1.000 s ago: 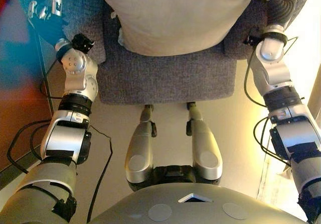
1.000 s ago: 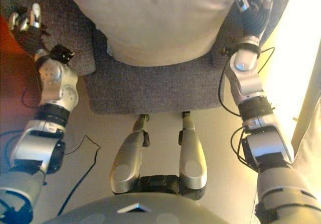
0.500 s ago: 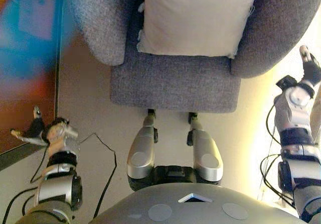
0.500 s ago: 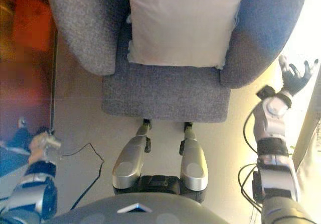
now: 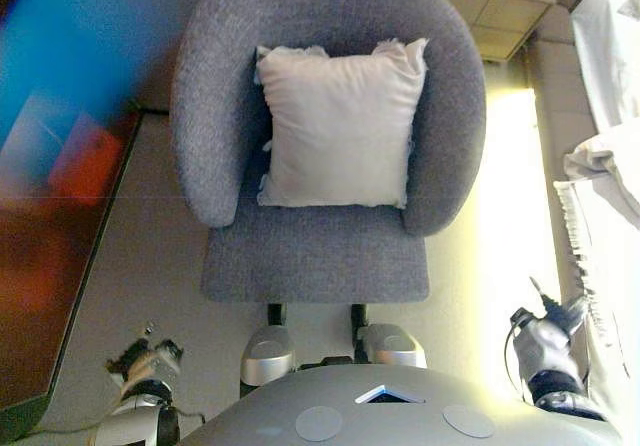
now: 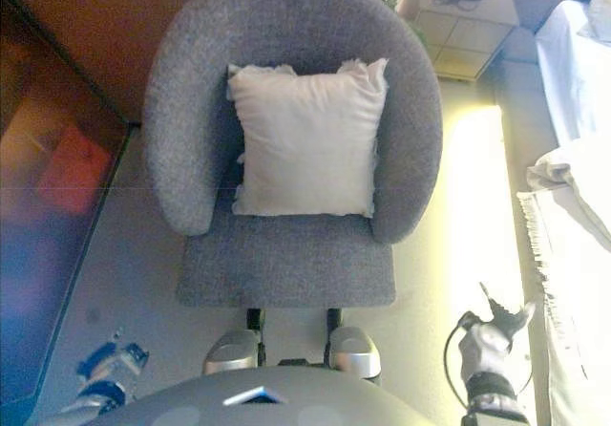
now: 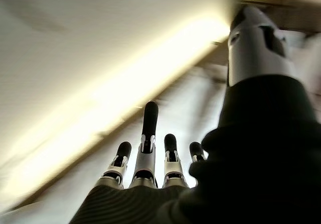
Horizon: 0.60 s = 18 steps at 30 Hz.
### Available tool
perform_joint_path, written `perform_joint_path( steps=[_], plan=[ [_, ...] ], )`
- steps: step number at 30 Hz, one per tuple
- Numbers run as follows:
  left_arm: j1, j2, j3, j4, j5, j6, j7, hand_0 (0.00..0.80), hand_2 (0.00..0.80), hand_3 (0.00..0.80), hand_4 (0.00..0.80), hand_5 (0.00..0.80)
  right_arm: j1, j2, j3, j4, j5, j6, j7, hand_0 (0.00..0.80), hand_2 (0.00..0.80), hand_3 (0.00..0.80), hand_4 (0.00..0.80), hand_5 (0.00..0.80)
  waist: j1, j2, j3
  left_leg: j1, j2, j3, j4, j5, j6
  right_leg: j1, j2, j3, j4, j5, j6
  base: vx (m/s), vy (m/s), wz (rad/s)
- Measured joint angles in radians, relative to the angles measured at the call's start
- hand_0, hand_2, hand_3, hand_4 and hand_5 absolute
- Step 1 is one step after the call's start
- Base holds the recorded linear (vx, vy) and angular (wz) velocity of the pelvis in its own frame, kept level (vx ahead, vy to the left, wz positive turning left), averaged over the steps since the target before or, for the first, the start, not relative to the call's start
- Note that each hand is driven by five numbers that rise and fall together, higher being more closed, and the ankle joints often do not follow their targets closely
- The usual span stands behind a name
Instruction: Pick up the cushion and take it to the sofa
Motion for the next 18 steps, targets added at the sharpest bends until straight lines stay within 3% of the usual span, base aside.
perform_joint_path(
  steps=[4,9,14,18],
  plan=[
    [0.009,-0.044,-0.075,0.065,0.049,0.059,-0.125,0.000,0.000,0.000,0.000,0.000,0.016,0.058,0.054,0.166,0.000,0.045,0.099,0.000,0.000,0.000,0.000,0.000,-0.016,0.030,-0.030,0.043,0.006,0.022,-0.001,-0.009,-0.003,0.031,0.005,0.017,-0.002,-0.008,-0.003,0.031,0.021,-0.15],
    [0.010,-0.093,-0.170,0.102,0.112,0.158,-0.289,0.000,0.000,0.000,0.000,0.000,0.020,0.107,0.139,0.264,-0.051,0.115,0.182,0.000,0.000,0.000,0.000,0.000,-0.024,0.040,-0.073,0.048,0.020,0.026,-0.002,-0.013,-0.008,0.031,0.018,0.028,0.001,-0.013,-0.010,0.007,0.012,-0.08],
    [0.009,-0.116,-0.259,0.099,0.156,0.214,-0.351,0.000,0.000,0.000,0.000,0.000,0.033,0.105,0.204,0.263,-0.107,0.143,0.228,0.000,0.000,0.000,0.000,0.000,-0.024,0.044,-0.078,0.063,0.022,0.025,-0.001,-0.012,-0.006,0.042,0.022,0.031,0.000,-0.012,-0.013,0.000,0.000,0.00],
    [0.009,-0.116,-0.282,0.094,0.156,0.232,-0.362,0.000,0.000,0.000,0.000,0.000,0.030,0.107,0.246,0.258,-0.179,0.148,0.247,0.000,0.000,0.000,0.000,0.000,-0.024,0.043,-0.086,0.065,0.021,0.026,-0.001,-0.013,-0.007,0.049,0.021,0.031,-0.002,-0.012,-0.013,0.000,0.000,0.00]
  ],
)
